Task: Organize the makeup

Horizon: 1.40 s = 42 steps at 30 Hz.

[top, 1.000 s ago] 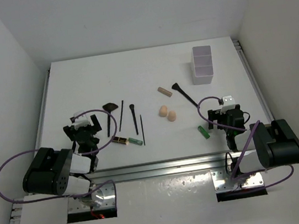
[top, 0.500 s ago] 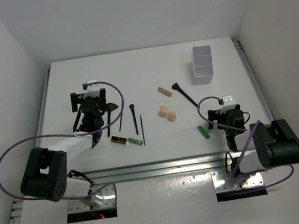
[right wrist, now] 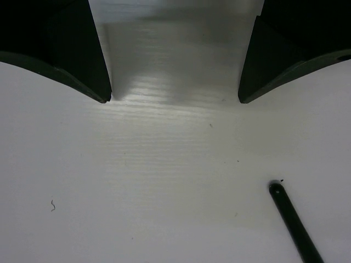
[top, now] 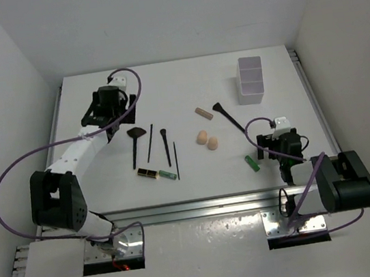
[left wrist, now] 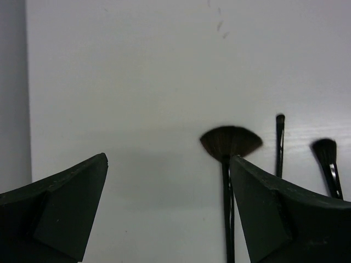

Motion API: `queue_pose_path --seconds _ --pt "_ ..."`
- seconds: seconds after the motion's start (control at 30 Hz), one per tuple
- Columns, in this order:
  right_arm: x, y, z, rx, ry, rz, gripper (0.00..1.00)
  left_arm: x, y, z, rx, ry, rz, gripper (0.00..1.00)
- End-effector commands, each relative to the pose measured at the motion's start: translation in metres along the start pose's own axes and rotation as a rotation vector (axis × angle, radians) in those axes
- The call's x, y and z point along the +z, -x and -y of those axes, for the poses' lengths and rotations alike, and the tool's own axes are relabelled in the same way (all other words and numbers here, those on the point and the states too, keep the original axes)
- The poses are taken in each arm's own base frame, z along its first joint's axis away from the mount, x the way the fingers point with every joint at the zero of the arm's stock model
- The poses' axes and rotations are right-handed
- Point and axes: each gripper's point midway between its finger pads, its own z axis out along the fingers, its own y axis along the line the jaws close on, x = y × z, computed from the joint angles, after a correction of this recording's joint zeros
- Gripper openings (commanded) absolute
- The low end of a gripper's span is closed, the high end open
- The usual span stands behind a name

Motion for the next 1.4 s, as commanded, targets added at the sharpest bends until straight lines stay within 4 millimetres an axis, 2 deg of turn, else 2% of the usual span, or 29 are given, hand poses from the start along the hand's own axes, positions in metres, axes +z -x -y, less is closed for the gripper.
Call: queue_pose_path --seconds 0.0,0.03,0.07,0.1,0.13,0.17,0.2,0.23,0.27,0.3,0.33,0.37,0.4,0.43,0.5,0.53,0.57,0.6,0.63,0.67,0.7,0.73,0.77,0.83,0.87,0.9,1.03,1.13,1.37 --pt "-0.003 -0.017 -0.004 -0.029 0.039 -0.198 0.99 -0.010 -0.027 0.025 0.007 -0.155 -0.149 0.99" --pt "0.008 0.028 -0.006 -0.043 0.069 -0.137 0.99 -0.010 -0.025 0.024 0.001 -0.166 -0.150 0.99" --pt "0.011 0.046 -0.011 -0.054 0.107 -0.160 0.99 -0.011 -0.027 0.028 -0.021 -0.204 -0.162 0.99" --pt "0.007 0.045 -0.012 -0.095 0.124 -0.215 0.99 -0.013 -0.029 0.032 -0.030 -0.230 -0.170 0.99" --pt "0.008 0.053 -0.009 -0.123 0.117 -0.224 0.99 -0.019 -0.021 0.028 -0.045 -0.239 -0.145 0.99" --pt "0.012 0.093 -0.020 -0.204 0.118 -0.191 0.99 -0.022 -0.014 0.030 -0.052 -0.259 -0.118 0.99" --pt "0.013 0.097 -0.008 -0.358 0.063 -0.224 0.99 -0.024 -0.011 0.033 -0.024 -0.291 -0.094 0.99" --pt "0.008 0.093 -0.005 -0.434 0.048 -0.285 0.99 -0.026 -0.009 0.032 -0.011 -0.291 -0.080 0.99" --pt "0.007 0.125 -0.009 -0.606 0.023 -0.267 0.99 -0.032 0.000 0.033 -0.002 -0.294 -0.034 0.99" --pt "0.007 0.125 -0.006 -0.656 -0.008 -0.312 0.99 -0.033 0.000 0.031 0.020 -0.293 -0.019 0.99" --pt "0.006 0.128 -0.013 -0.664 0.021 -0.327 0.99 -0.037 -0.009 0.040 0.047 -0.313 -0.021 0.99" --pt "-0.007 0.122 -0.020 -0.597 0.068 -0.412 0.99 -0.039 -0.011 0.039 0.061 -0.312 -0.008 0.99" --pt "-0.010 0.129 -0.027 -0.544 0.129 -0.413 0.99 -0.046 -0.002 0.041 0.078 -0.317 0.047 0.99" --pt "-0.021 0.119 -0.071 -0.435 0.425 -0.409 0.87 -0.047 -0.014 0.047 0.086 -0.328 0.040 0.99" --pt "-0.029 0.111 -0.087 -0.357 0.519 -0.431 0.74 -0.049 -0.011 0.048 0.092 -0.321 0.082 0.99" --pt "-0.029 0.097 -0.083 -0.372 0.485 -0.481 0.69 -0.046 -0.018 0.045 0.080 -0.299 0.070 0.99" --pt "-0.028 0.077 -0.081 -0.367 0.463 -0.565 0.67 -0.045 -0.015 0.044 0.068 -0.287 0.077 0.99" --pt "-0.028 0.068 -0.078 -0.399 0.432 -0.617 0.66 -0.043 -0.016 0.043 0.057 -0.274 0.082 0.99" --pt "-0.031 0.070 -0.077 -0.412 0.429 -0.659 0.63 -0.042 -0.019 0.042 0.048 -0.263 0.078 0.99" --pt "-0.037 0.060 -0.079 -0.418 0.447 -0.719 0.60 -0.040 -0.021 0.040 0.047 -0.249 0.078 0.99" --pt "-0.034 0.043 -0.083 -0.422 0.467 -0.795 0.59 -0.039 -0.020 0.040 0.044 -0.247 0.089 0.99" --pt "-0.034 0.042 -0.088 -0.422 0.483 -0.813 0.59 -0.040 -0.019 0.038 0.041 -0.235 0.098 0.99" --pt "-0.034 0.030 -0.090 -0.414 0.489 -0.865 0.59 -0.039 -0.026 0.039 0.044 -0.237 0.085 0.99" --pt "-0.032 0.023 -0.092 -0.401 0.475 -0.896 0.59 -0.040 -0.023 0.036 0.038 -0.224 0.106 0.99" --pt "-0.031 0.020 -0.093 -0.391 0.469 -0.908 0.59 -0.039 -0.029 0.037 0.042 -0.225 0.093 0.99" --pt "-0.030 0.017 -0.094 -0.387 0.467 -0.911 0.59 -0.041 -0.024 0.036 0.036 -0.223 0.113 0.99" --pt "-0.032 0.001 -0.098 -0.427 0.463 -0.960 0.58 -0.041 -0.033 0.031 0.022 -0.205 0.109 0.99" --pt "-0.029 -0.005 -0.090 -0.468 0.407 -0.986 0.54 -0.042 -0.039 0.031 0.015 -0.206 0.099 0.99" --pt "-0.031 -0.020 -0.088 -0.462 0.386 -1.032 0.30 -0.042 -0.037 0.026 0.005 -0.187 0.115 0.99"
